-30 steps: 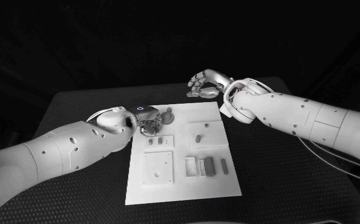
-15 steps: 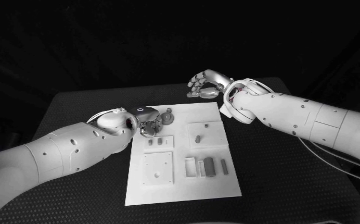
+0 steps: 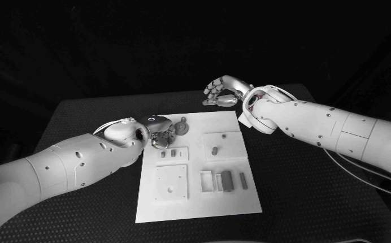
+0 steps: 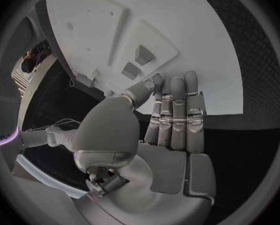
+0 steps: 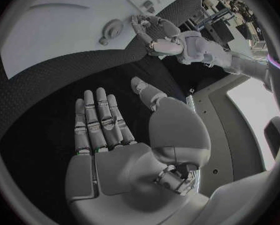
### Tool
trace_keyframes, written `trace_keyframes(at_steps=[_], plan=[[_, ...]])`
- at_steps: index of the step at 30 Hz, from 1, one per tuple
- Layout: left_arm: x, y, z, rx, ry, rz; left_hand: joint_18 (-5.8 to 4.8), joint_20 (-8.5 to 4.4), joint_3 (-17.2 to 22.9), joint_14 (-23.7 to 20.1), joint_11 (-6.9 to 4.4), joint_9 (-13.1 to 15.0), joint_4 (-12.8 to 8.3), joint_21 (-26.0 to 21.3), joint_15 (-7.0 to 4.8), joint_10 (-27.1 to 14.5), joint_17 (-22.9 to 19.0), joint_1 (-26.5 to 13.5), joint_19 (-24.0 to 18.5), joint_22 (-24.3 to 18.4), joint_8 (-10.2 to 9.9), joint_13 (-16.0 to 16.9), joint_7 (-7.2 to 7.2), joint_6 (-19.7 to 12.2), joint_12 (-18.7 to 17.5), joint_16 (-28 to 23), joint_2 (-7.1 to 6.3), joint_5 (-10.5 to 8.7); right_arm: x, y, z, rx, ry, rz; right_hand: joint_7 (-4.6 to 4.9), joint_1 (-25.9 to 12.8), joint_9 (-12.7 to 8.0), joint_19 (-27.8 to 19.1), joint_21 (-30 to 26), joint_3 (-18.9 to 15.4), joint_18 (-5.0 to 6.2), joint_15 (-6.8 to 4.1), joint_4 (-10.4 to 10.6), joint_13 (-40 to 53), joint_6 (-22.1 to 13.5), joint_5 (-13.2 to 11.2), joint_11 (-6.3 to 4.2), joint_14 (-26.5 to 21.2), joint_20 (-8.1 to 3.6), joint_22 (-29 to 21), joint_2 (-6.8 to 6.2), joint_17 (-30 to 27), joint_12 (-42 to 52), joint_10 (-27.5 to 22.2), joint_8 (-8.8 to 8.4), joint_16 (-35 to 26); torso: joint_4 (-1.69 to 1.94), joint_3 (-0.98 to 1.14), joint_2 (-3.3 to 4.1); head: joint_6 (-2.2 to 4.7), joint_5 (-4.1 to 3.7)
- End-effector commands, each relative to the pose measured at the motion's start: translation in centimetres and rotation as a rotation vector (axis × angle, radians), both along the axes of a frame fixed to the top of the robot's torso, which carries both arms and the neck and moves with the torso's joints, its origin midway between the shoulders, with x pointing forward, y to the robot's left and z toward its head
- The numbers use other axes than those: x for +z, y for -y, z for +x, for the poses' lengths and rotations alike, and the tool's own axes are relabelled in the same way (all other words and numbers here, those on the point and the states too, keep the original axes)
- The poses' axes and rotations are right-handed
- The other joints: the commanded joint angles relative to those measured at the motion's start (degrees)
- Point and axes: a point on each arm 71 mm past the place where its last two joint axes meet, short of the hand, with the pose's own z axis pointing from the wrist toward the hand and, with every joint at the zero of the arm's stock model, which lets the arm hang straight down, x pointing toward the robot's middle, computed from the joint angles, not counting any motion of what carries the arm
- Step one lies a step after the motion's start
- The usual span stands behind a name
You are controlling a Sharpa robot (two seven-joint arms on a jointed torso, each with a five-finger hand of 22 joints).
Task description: Assemble the parts on the task board
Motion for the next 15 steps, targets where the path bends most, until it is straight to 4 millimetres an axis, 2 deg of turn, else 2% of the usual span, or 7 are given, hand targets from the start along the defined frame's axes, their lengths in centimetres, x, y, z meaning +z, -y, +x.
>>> trace_keyframes(at_steps=[1, 3, 4, 6, 15], plan=[[-0.84, -0.43, -0.31, 0.007, -0.031, 0.007, 0.54, 0.2, -0.4, -0.5, 0.39, -0.5, 0.0, -0.4, 0.32, -1.4, 0.0, 0.2, -0.5, 0.1, -0.8, -0.1, 0.34, -1.4, -0.3, -0.2, -0.86, -0.11, -0.05, -0.05, -0.02, 0.007, -0.008, -0.006, 1.72, 0.5, -0.1, -0.3, -0.3, 0.0, -0.86, 0.29, 0.3, -0.1, -0.4, 0.1, 0.39, -0.2, -0.07, 0.1, -0.16, -0.1, -0.2, 0.0, 0.24, -0.4, 0.02, 0.0, 0.0, -0.01, -0.04], [-0.83, -0.51, -0.27, 0.012, -0.029, 0.007, 0.6, 0.61, -0.4, -1.4, 0.8, -0.8, 0.0, -1.0, 0.72, -2.6, 0.0, 0.3, -1.1, 0.3, -2.0, -0.1, 1.27, -3.6, -0.2, -0.5, -1.5, -0.21, -0.06, -0.02, -0.02, 0.006, -0.009, -0.007, 1.73, 0.5, -0.1, -0.4, -0.3, 0.0, -0.88, 0.31, 0.3, -0.2, -0.4, 0.1, 0.4, -0.3, -0.06, 0.1, -0.22, -0.1, -0.2, -0.1, 0.24, -0.4, 0.02, 0.02, 0.0, -0.01, -0.05], [-0.84, -0.58, -0.24, 0.016, -0.029, 0.008, 0.63, 0.8, -0.7, -1.8, 1.0, -0.9, 0.0, -1.2, 0.9, -3.2, 0.0, 0.3, -1.4, 0.3, -2.5, -0.1, 1.47, -4.6, -0.2, -0.5, -2.0, -0.25, -0.07, 0.0, -0.01, 0.006, -0.01, -0.008, 1.73, 0.5, -0.1, -0.4, -0.3, 0.0, -0.88, 0.33, 0.3, -0.2, -0.4, 0.1, 0.4, -0.3, -0.06, 0.1, -0.24, -0.1, -0.2, -0.1, 0.24, -0.4, 0.03, 0.03, 0.0, -0.03, -0.05], [-0.84, -0.67, -0.21, 0.022, -0.028, 0.01, 0.69, 0.93, -0.8, -2.0, 1.1, -0.9, 0.1, -1.4, 1.01, -3.5, 0.0, 0.2, -1.5, 0.5, -2.9, 0.0, 1.55, -5.5, -0.1, -0.6, -2.16, -0.27, -0.08, 0.01, 0.01, 0.005, -0.01, -0.008, 1.74, 0.5, -0.1, -0.4, -0.4, 0.0, -0.89, 0.35, 0.4, -0.2, -0.4, 0.1, 0.42, -0.3, -0.05, 0.2, -0.27, -0.1, -0.2, -0.1, 0.24, -0.5, 0.05, 0.05, 0.0, -0.04, 0.0], [-0.84, -0.87, -0.14, 0.031, -0.026, 0.012, 0.74, 1.09, -1.1, -2.4, 1.22, -1.0, 0.1, -1.7, 1.14, -3.8, 0.0, -0.1, -1.8, 0.6, -3.3, 0.1, 1.83, -6.5, -0.1, -0.6, -2.62, -0.3, -0.11, 0.04, 0.04, 0.005, -0.012, -0.009, 1.75, 0.5, -0.2, -0.5, -0.5, 0.0, -0.92, 0.39, 0.4, -0.4, -0.4, 0.1, 0.45, -0.4, -0.03, 0.3, -0.33, -0.1, -0.2, -0.2, 0.25, -0.6, -0.03, 0.04, 0.04, -0.1, -0.01]])
